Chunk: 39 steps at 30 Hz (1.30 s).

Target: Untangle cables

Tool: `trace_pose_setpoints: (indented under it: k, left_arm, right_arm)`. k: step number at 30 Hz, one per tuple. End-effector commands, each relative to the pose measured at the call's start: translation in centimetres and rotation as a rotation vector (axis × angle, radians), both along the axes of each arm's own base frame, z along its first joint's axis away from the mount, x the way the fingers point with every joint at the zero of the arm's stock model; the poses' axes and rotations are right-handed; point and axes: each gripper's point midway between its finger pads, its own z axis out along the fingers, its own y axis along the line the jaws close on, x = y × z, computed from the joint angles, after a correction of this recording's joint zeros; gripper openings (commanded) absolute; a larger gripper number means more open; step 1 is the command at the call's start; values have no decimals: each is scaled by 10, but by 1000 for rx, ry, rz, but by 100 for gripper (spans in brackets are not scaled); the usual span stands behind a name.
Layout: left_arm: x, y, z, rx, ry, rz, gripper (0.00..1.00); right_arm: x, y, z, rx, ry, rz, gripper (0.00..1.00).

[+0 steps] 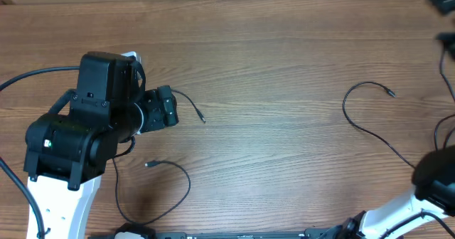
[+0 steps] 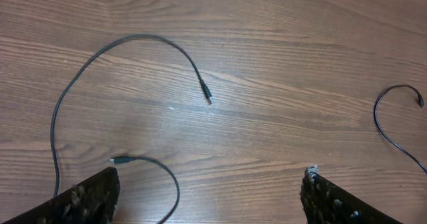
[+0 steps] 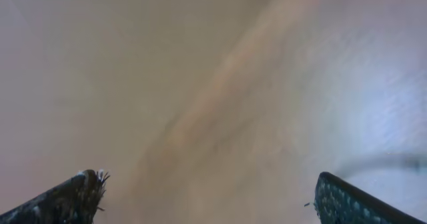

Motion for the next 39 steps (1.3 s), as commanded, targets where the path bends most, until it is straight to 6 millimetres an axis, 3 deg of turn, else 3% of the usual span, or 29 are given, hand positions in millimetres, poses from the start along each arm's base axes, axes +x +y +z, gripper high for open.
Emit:
trace_pose_setpoints:
  k: [1, 3, 7, 14, 16, 18, 21, 26, 33, 35, 39]
  left_arm:
    - [-2, 0, 6, 8, -26, -31, 85]
    - [-3, 0, 8, 6, -34, -31, 85]
    - [-4, 0, 12, 1, -52, -31, 85]
    - [-8, 4, 10, 21, -43, -33, 85]
    - [-8, 6, 10, 34, -46, -25, 86]
    - [-7, 9, 10, 47, -50, -14, 86]
    - [-6, 11, 10, 58, -53, -6, 86]
    - [-5, 14, 10, 76, -57, -3, 87]
    - [-10, 15, 7, 97, -39, -24, 87]
    - [-11, 16, 6, 102, -33, -29, 87]
    - [-13, 17, 5, 109, -25, -29, 87]
  right_arm:
    - [-18, 4, -12, -255, 129, 27, 100]
    - [-34, 16, -36, -353, 247, 121, 100]
    - [-52, 53, -74, -388, 340, 357, 100]
    - [-95, 74, -141, -345, 477, 589, 100]
    - [-114, 84, -162, -295, 521, 654, 96]
    - [-132, 103, -179, -208, 521, 741, 83]
    - [-150, 118, -193, -134, 531, 801, 76]
    - [-171, 111, -215, -166, 632, 800, 84]
    - [-149, 94, -224, -331, 521, 889, 86]
    - [-146, 86, -226, -395, 508, 925, 89]
    - [-152, 52, -235, -579, 620, 953, 90]
